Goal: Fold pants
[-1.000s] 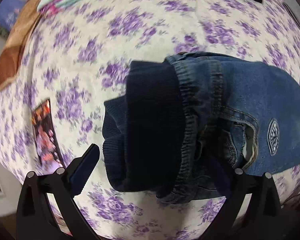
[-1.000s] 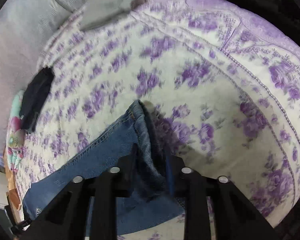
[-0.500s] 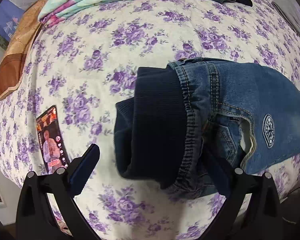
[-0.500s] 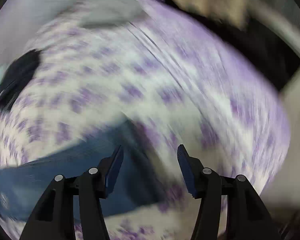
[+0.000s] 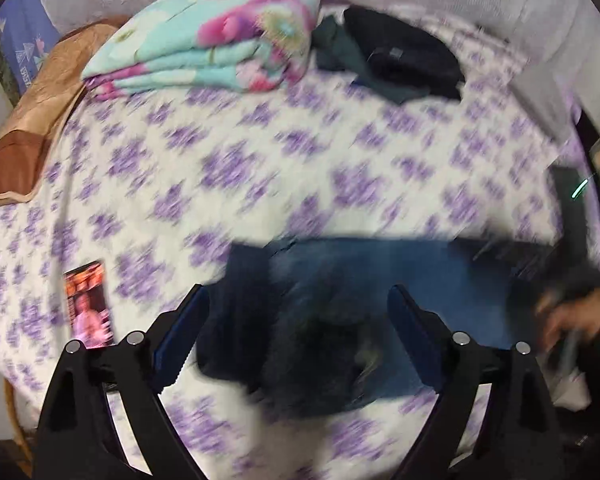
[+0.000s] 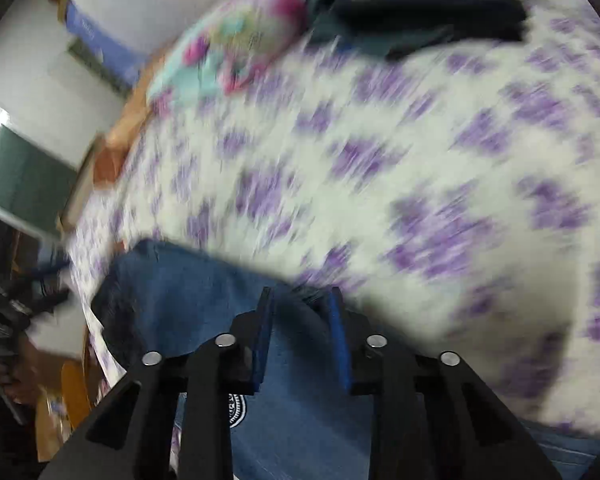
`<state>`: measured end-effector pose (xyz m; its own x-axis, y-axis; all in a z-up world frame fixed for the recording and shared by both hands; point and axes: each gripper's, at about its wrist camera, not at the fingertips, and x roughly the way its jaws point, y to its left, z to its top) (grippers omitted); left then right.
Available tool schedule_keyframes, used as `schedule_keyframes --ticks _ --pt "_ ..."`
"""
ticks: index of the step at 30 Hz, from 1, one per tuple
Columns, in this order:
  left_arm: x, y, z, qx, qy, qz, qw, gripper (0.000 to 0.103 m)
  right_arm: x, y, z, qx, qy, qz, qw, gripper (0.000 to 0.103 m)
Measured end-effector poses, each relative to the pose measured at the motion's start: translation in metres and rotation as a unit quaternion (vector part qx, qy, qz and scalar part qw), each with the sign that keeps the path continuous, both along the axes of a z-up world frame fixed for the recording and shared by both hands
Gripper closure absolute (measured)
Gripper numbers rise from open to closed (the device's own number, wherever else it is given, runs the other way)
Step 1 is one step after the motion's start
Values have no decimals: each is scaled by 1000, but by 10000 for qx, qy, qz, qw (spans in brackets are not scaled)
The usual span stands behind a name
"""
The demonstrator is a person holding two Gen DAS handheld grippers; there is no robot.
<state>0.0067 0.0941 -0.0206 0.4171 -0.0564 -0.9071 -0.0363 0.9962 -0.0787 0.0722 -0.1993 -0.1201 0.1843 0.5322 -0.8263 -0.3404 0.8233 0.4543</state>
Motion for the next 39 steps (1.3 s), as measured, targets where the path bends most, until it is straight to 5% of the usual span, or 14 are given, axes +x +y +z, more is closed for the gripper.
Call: schedule_keyframes --ticks 6,10,11,12,18,20,24,27,29,31,34,35,37,39 --pt "41 -56 -61 609 406 -177 9972 14 -43 0 -1 -148 -6 540 9984 78" --pt "31 -81 -96 1749 524 -582 9815 10 -36 -11 1 -18 209 439 9988 78" --pt "26 -82 -98 1841 448 -645 9798 9 -33 -14 1 -4 256 351 9991 71" --pt "22 -80 -97 1831 416 -654 9800 9 -26 -20 0 89 427 126 9990 64" --pt "14 -66 -99 1616 352 -592 9845 7 3 -8 -33 907 1572 -385 9826 64" --pt "12 -61 -99 1480 315 -554 9869 7 10 -1 -39 1012 1803 -541 9769 77" --pt "5 -51 -95 1348 169 -542 9892 7 26 -4 -13 1026 1293 -587 9845 83" --pt "5 -43 -99 1284 230 -442 9905 7 26 22 -31 72 690 -5 9976 85" --pt "7 -42 -103 1383 275 -492 9888 6 24 30 -30 -6 111 386 9992 85" --pt "8 -40 -97 1269 296 -522 9901 7 26 22 -26 161 301 424 9985 84" --pt "5 -34 -83 1059 297 -512 9926 7 15 -10 2 201 107 19 9997 59" --pt "4 -32 -79 973 282 -497 9936 7 2 -26 19 -280 -329 -242 9988 38" --pt "-2 -28 -72 823 241 -511 9950 7 -29 -58 40 -725 -904 -361 9926 35" --pt "-6 -26 -75 840 276 -559 9945 7 -59 -88 40 -965 -897 -386 9905 37"
